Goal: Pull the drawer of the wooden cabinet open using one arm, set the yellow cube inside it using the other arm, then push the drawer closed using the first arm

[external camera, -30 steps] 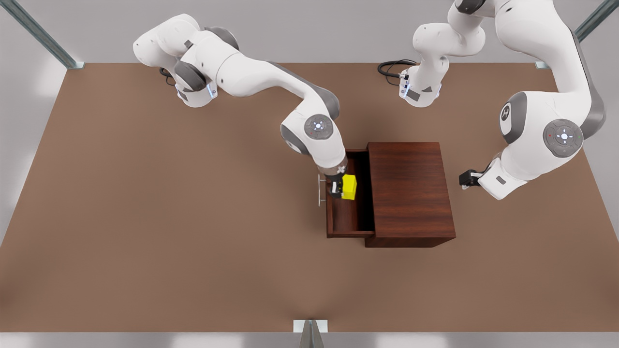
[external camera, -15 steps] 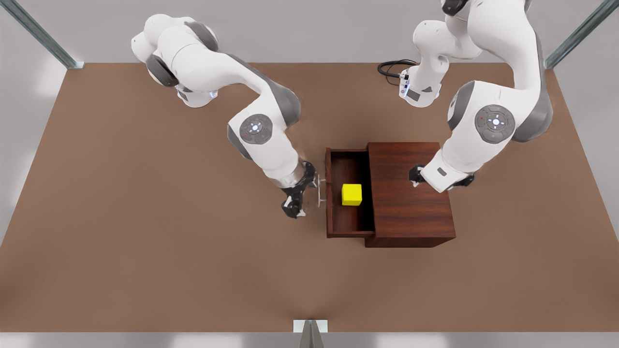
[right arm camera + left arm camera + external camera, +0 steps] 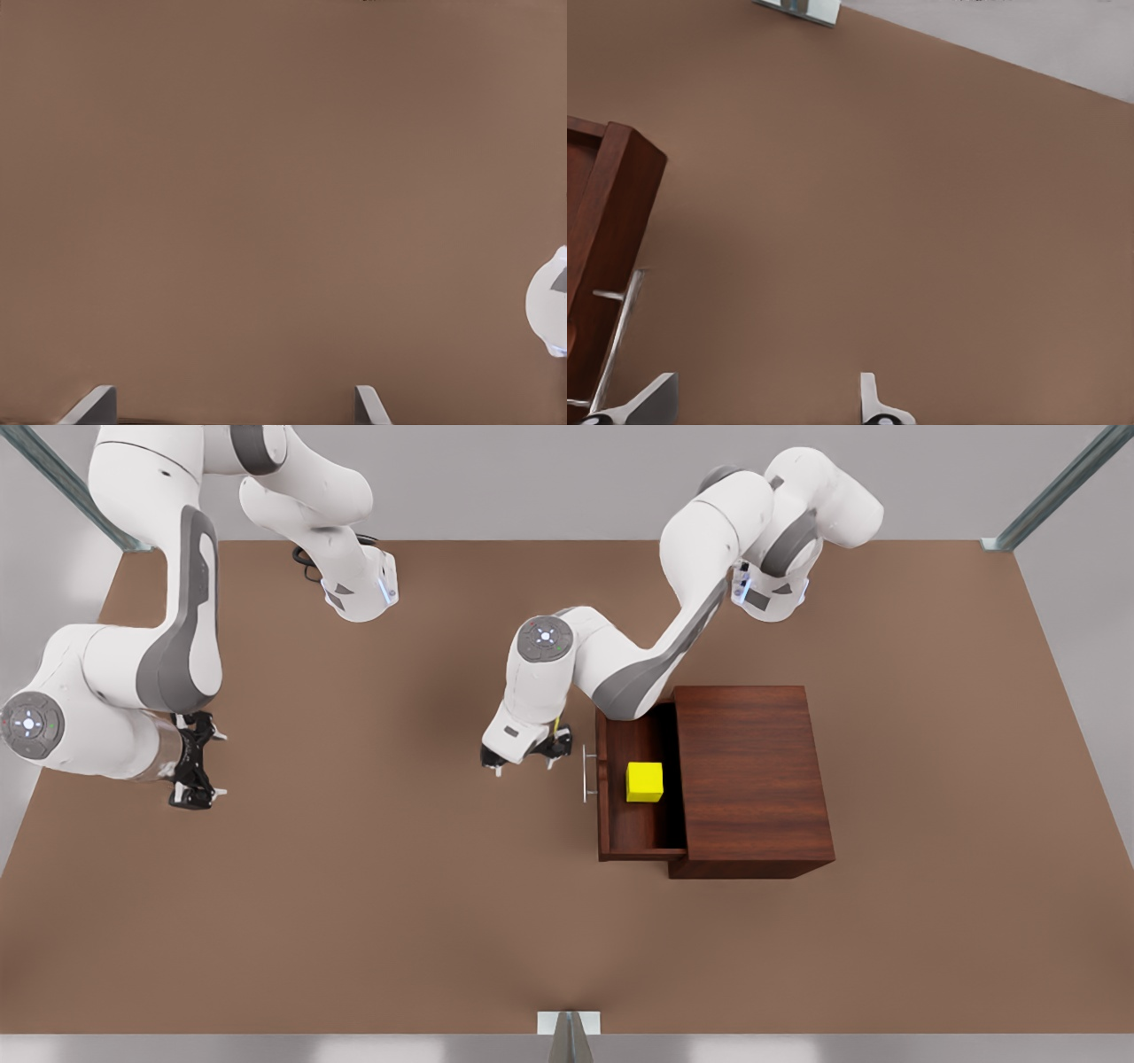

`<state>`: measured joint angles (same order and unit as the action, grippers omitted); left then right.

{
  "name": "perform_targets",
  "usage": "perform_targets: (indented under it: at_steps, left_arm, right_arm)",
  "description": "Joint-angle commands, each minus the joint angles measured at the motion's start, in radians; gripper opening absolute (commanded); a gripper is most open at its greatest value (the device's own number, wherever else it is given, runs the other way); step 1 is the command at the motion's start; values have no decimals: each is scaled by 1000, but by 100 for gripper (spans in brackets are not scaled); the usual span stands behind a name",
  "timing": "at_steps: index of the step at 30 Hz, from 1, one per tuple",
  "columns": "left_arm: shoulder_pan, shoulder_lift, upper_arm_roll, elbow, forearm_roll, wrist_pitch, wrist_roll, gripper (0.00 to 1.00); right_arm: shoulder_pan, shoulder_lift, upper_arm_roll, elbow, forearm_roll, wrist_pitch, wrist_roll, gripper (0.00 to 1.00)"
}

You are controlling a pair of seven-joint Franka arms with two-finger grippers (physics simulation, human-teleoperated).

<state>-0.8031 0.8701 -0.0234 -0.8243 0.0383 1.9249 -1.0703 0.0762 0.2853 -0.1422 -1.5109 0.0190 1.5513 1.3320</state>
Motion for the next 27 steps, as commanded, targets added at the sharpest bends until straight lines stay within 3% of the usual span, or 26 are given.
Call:
perform_targets:
  at_steps: [1, 12, 27]
  left_arm:
    - [-1, 38, -1, 7, 23, 141, -266, 100]
    - [-19, 138, 8, -15, 72, 40, 10, 100]
    - [55, 15, 11, -246, 92, 11, 171, 100]
  right_arm:
    - [4, 18, -2, -2, 4, -31, -1275, 100]
    - [1, 25, -3, 3, 12, -37, -1272, 100]
    - [4, 46, 4, 20, 15, -34, -1235, 100]
